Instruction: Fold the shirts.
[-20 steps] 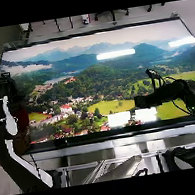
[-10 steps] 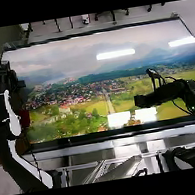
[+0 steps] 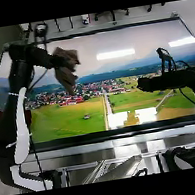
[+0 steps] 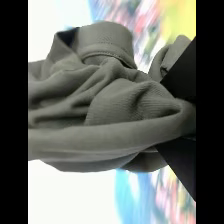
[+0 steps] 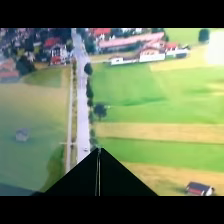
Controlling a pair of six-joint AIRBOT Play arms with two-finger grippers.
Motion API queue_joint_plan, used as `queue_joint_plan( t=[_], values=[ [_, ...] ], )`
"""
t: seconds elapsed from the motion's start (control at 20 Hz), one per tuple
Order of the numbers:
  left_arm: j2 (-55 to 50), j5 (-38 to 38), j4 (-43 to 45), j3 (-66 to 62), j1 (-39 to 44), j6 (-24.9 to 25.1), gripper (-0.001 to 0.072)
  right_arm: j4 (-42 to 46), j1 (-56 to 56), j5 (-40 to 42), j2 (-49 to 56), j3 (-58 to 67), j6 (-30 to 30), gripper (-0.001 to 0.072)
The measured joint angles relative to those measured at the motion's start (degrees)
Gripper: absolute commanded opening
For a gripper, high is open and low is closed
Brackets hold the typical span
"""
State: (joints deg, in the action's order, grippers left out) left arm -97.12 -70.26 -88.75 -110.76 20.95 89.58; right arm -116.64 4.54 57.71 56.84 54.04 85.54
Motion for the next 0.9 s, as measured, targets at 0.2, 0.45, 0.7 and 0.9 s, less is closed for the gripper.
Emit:
queue_joint_plan(
  t=[0.2,0.45,0.7,0.9],
  values=[
    [-0.2,1.3,-7.5,8.2,7.8,0.1,0.0344,0.0,-3.4,1.2,0.0,0.9,0.5,0.037],
    [-4.0,-1.0,-16.8,8.1,10.1,-0.2,0.0708,-0.4,-5.6,1.9,1.4,1.3,0.7,0.0446],
    [-3.7,-13.3,-19.7,1.1,-1.2,0.0,0.0707,-2.5,-8.5,3.1,6.8,5.1,1.2,0.0442],
    [1.7,-15.3,-24.3,11.2,-12.3,1.2,0.0707,-8.1,-8.6,3.6,14.9,8.2,5.4,0.0438]
  ],
)
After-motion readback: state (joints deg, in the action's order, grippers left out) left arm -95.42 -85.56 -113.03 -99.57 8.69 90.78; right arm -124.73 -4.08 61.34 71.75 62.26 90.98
